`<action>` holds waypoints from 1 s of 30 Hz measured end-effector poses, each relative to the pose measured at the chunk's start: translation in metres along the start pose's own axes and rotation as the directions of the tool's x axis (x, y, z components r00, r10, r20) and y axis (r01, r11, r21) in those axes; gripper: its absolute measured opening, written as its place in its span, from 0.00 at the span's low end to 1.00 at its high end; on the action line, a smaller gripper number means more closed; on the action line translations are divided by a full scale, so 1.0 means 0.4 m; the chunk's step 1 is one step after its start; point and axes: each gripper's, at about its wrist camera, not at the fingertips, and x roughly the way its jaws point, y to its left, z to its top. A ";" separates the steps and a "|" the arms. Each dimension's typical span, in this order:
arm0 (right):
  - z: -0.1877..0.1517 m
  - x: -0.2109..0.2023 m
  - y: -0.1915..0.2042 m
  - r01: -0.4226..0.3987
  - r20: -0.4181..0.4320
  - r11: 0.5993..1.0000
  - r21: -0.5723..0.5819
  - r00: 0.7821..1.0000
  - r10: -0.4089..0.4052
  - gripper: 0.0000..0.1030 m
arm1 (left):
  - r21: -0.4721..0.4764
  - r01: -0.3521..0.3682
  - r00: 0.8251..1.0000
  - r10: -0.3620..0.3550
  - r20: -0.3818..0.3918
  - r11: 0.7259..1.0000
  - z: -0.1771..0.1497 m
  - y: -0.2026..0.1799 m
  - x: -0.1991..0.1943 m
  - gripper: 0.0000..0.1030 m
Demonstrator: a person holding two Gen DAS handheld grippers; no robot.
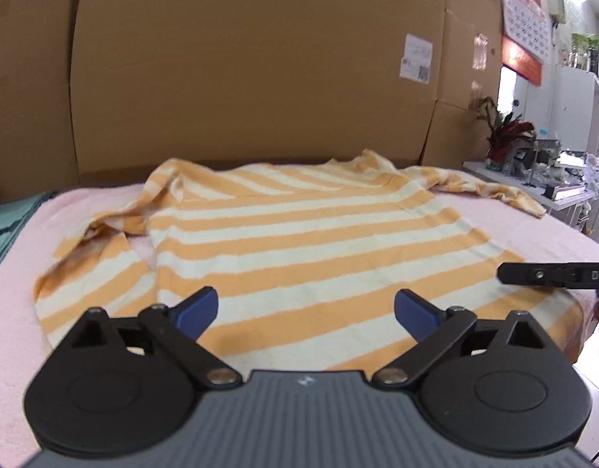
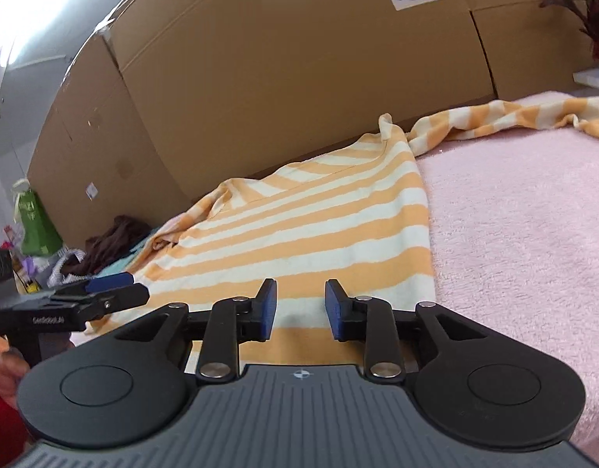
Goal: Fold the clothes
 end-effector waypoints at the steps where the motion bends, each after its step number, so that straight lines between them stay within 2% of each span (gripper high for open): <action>1: -0.003 -0.006 -0.005 0.022 0.016 0.999 -0.034 1.000 -0.022 0.25 | -0.002 -0.026 1.000 0.026 -0.006 1.000 -0.008 0.005 0.004 0.93; 3: -0.001 -0.024 -0.032 0.049 0.034 0.998 -0.041 0.998 -0.048 0.23 | 0.000 -0.057 0.998 0.057 -0.002 0.998 -0.019 0.013 -0.002 0.95; 6: 0.005 -0.033 -0.066 0.032 0.040 0.999 0.016 0.999 -0.033 0.20 | -0.010 -0.029 0.999 0.029 -0.015 1.000 -0.009 0.014 -0.014 0.96; 9: 0.001 -0.027 -0.071 0.024 0.055 0.999 0.033 0.998 -0.025 0.20 | -0.030 0.005 1.000 -0.004 0.014 1.000 0.041 0.001 -0.011 0.97; 12: -0.008 -0.023 -0.071 0.021 0.077 0.999 0.036 0.997 -0.024 0.21 | -0.042 0.031 0.998 -0.029 0.048 0.999 0.128 -0.025 0.020 0.99; 15: -0.024 -0.024 -0.063 0.032 0.110 0.999 0.011 0.993 -0.033 0.21 | -0.075 0.042 0.999 -0.040 0.031 0.996 0.228 -0.053 0.095 0.99; 18: -0.027 -0.025 -0.062 0.035 0.121 0.999 0.004 0.992 -0.035 0.21 | -0.112 0.084 0.996 -0.084 0.005 0.990 0.301 -0.088 0.189 0.99; 20: -0.021 -0.027 -0.064 0.030 0.109 0.999 -0.015 0.994 -0.029 0.21 | -0.109 0.103 0.994 -0.107 -0.025 0.989 0.327 -0.121 0.262 0.99; 22: -0.001 -0.043 -0.079 0.030 0.072 0.998 -0.050 0.997 -0.027 0.17 | -0.095 0.107 0.991 -0.113 -0.065 0.990 0.341 -0.160 0.332 0.99; 23: 0.011 -0.061 -0.098 0.068 0.074 0.997 -0.043 0.995 -0.065 0.16 | -0.081 0.110 0.990 -0.117 -0.083 0.991 0.343 -0.177 0.367 0.99; 24: 0.023 -0.079 -0.118 0.108 0.075 0.994 -0.035 0.992 -0.105 0.21 | -0.065 0.114 0.988 -0.120 -0.100 0.991 0.343 -0.193 0.400 0.99; 25: 0.039 -0.099 -0.148 0.228 0.083 0.974 -0.004 0.970 -0.227 0.31 | -0.042 0.106 0.988 -0.110 -0.110 0.993 0.340 -0.207 0.429 0.99; 26: 0.057 -0.126 -0.190 0.301 0.097 0.952 0.052 0.947 -0.305 0.31 | -0.016 0.094 0.989 -0.095 -0.116 0.995 0.337 -0.220 0.456 0.99; 27: 0.075 -0.154 -0.231 0.370 0.105 0.923 0.109 0.919 -0.381 0.36 | 0.010 0.081 0.989 -0.080 -0.122 0.997 0.333 -0.233 0.483 0.99; 30: 0.141 -0.234 -0.351 0.401 0.127 0.870 0.286 0.884 -0.449 0.47 | -0.006 0.107 0.986 -0.107 -0.126 0.994 0.315 -0.236 0.520 0.99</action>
